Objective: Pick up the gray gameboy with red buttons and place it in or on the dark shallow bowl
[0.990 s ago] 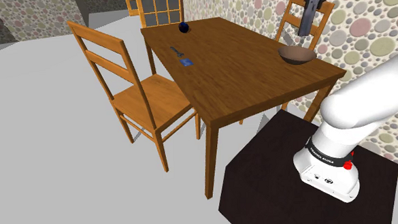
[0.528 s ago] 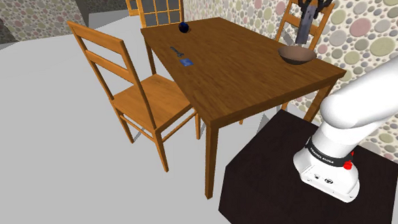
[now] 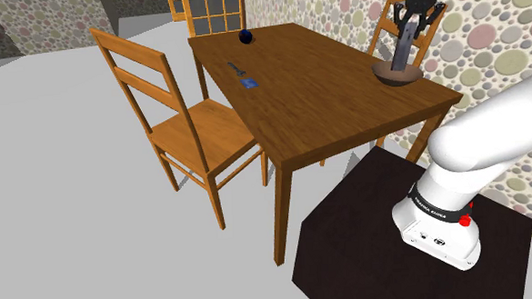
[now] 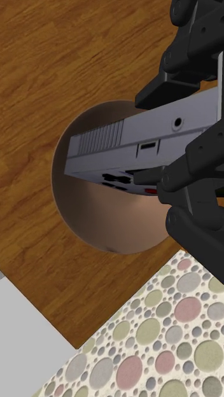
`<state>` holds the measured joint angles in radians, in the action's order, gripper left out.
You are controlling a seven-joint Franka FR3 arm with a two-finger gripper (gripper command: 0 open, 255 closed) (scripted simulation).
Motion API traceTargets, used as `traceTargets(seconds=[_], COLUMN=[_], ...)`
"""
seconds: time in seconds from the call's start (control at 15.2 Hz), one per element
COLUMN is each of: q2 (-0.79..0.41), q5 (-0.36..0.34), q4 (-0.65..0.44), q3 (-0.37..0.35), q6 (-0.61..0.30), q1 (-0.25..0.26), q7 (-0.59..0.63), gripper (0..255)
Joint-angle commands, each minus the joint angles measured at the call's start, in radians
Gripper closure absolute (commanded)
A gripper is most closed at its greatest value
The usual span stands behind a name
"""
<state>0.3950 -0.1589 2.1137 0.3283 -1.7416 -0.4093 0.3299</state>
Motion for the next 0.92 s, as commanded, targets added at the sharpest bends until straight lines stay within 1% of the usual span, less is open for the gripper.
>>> traceTargets(seconds=[0.0,0.13,0.66,0.73,0.86], q2=[0.000,0.000,0.000,0.000,0.000], q5=[-0.001,-0.003,-0.003,-0.003,-0.003], q4=[0.028,0.056,0.056,0.056,0.056], q3=[0.002,0.004,0.004,0.004,0.004], q6=[-0.029,-0.057,-0.057,-0.057,-0.057], q1=[-0.001,-0.002,-0.002,-0.002,-0.002], q7=[0.002,0.004,0.004,0.004,0.004], gripper=[255,255,255,0,0])
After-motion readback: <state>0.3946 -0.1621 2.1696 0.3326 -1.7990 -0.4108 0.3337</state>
